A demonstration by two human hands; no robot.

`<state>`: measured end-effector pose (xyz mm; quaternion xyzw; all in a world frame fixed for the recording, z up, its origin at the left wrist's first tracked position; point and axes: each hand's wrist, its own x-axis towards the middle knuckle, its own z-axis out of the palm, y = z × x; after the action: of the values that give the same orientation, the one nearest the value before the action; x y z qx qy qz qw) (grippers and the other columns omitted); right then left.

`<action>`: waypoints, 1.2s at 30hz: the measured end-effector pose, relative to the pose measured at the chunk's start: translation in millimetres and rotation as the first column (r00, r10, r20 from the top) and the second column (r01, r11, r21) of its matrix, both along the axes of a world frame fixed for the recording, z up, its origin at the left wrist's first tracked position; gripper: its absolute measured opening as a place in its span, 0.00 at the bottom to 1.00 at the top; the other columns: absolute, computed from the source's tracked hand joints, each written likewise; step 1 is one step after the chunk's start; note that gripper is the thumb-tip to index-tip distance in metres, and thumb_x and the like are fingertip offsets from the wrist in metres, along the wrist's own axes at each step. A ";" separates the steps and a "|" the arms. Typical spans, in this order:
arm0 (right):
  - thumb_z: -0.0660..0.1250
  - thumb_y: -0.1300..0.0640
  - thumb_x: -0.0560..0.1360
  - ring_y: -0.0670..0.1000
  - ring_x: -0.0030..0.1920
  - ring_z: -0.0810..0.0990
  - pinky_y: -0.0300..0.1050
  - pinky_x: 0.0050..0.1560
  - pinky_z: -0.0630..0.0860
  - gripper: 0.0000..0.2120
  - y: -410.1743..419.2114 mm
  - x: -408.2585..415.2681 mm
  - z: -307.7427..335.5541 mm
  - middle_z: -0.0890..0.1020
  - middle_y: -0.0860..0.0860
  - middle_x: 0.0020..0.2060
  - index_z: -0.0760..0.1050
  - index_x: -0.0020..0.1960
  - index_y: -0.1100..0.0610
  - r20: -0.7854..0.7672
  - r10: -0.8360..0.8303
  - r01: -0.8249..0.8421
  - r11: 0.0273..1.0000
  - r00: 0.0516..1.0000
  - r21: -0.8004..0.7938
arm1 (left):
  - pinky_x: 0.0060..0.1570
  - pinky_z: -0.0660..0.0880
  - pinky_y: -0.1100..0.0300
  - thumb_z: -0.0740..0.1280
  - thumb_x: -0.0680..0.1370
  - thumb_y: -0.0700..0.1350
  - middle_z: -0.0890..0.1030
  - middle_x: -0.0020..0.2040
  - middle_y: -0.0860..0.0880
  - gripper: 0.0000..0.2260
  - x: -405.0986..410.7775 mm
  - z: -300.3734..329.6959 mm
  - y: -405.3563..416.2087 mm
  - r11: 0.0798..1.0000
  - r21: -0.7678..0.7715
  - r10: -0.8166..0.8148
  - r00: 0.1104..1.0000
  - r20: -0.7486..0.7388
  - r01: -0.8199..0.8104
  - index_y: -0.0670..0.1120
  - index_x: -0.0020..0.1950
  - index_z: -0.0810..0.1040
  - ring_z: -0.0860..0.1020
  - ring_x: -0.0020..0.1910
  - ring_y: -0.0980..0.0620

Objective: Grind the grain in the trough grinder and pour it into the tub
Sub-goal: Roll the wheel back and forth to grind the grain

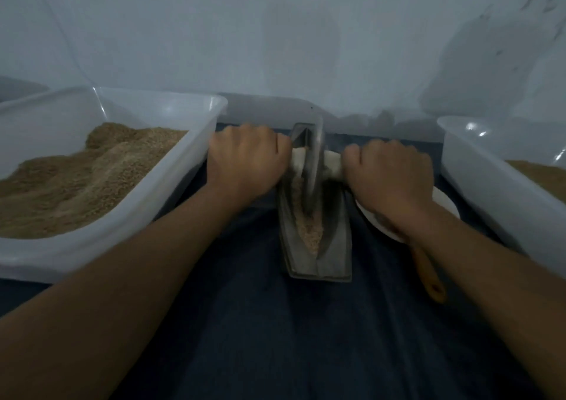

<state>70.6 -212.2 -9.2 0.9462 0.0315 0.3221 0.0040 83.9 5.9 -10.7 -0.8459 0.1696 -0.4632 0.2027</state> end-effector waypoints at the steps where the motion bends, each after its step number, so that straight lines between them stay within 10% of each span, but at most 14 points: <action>1: 0.39 0.42 0.74 0.53 0.31 0.68 0.47 0.34 0.61 0.24 -1.8 18.8 7.3 0.70 0.51 0.30 0.66 0.33 0.53 -0.090 0.009 -0.010 1.000 0.996 -0.008 | 0.28 0.61 0.64 0.60 0.73 0.37 0.73 0.26 0.49 0.12 10.5 1.5 0.6 0.999 0.027 0.028 1.000 0.006 -0.028 0.48 0.31 0.72 0.72 0.23 0.50; 5: 0.55 0.51 0.80 0.57 0.45 0.76 0.49 0.45 0.69 0.12 -5.2 81.5 36.2 0.77 0.56 0.46 0.73 0.51 0.57 -0.487 0.101 -0.186 0.974 0.867 -0.128 | 0.39 0.69 0.52 0.50 0.82 0.43 0.82 0.49 0.38 0.16 48.4 12.1 -1.5 0.997 -0.047 0.039 0.919 -0.393 -0.062 0.43 0.53 0.77 0.82 0.47 0.37; 9: 0.63 0.64 0.77 0.57 0.45 0.78 0.49 0.43 0.74 0.06 -1.9 99.3 46.9 0.78 0.58 0.48 0.72 0.53 0.59 -0.556 0.080 -0.224 0.955 0.827 -0.197 | 0.44 0.69 0.47 0.56 0.84 0.43 0.80 0.56 0.39 0.08 58.9 15.0 -3.8 0.976 -0.153 0.055 0.858 -0.511 -0.154 0.46 0.55 0.75 0.80 0.54 0.36; 14: 0.43 0.40 0.77 0.55 0.38 0.74 0.49 0.40 0.68 0.25 8.0 55.9 38.7 0.76 0.53 0.38 0.71 0.38 0.52 -0.368 0.049 -0.057 0.998 0.929 -0.012 | 0.34 0.65 0.55 0.59 0.82 0.40 0.78 0.45 0.42 0.06 27.4 -4.5 1.1 0.972 -0.194 0.050 0.925 -0.377 -0.132 0.46 0.45 0.66 0.78 0.42 0.42; 19: 0.35 0.50 0.78 0.54 0.30 0.68 0.47 0.32 0.65 0.22 5.5 -22.3 12.9 0.67 0.50 0.29 0.64 0.37 0.54 0.013 0.115 -0.110 0.975 0.993 -0.192 | 0.29 0.53 0.60 0.67 0.75 0.42 0.74 0.31 0.47 0.11 -34.9 -9.2 8.0 0.978 -0.207 -0.028 0.969 -0.245 -0.024 0.48 0.39 0.65 0.62 0.28 0.50; 25: 0.45 0.48 0.85 0.52 0.25 0.65 0.47 0.29 0.59 0.22 8.5 -55.5 12.4 0.69 0.49 0.27 0.65 0.36 0.52 0.213 0.207 -0.162 0.964 0.955 -0.211 | 0.32 0.62 0.54 0.49 0.84 0.50 0.68 0.33 0.55 0.14 -66.4 -16.6 20.0 0.851 -0.507 -0.274 0.941 -0.201 0.139 0.52 0.40 0.64 0.66 0.29 0.51; 31: 0.26 0.51 0.73 0.53 0.32 0.67 0.47 0.33 0.66 0.28 9.4 -19.2 17.1 0.65 0.50 0.31 0.65 0.39 0.54 -0.030 0.089 -0.094 0.956 0.996 -0.277 | 0.28 0.49 0.64 0.67 0.74 0.41 0.75 0.30 0.46 0.09 -32.0 -12.4 17.0 0.989 -0.146 -0.038 0.970 -0.240 0.002 0.47 0.38 0.68 0.70 0.25 0.47; 36: 0.54 0.55 0.84 0.53 0.39 0.69 0.49 0.38 0.68 0.09 -12.1 52.1 24.3 0.71 0.53 0.39 0.69 0.49 0.58 -0.380 0.084 -0.160 0.972 0.921 -0.174 | 0.35 0.66 0.56 0.61 0.80 0.48 0.83 0.42 0.42 0.11 30.7 18.0 -10.1 0.986 -0.079 0.119 0.952 -0.283 -0.147 0.47 0.44 0.81 0.82 0.40 0.42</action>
<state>122.7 -224.3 15.1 0.9807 0.1232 0.1328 0.0737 114.6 -4.2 7.3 -0.9210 0.1156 -0.3332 0.1656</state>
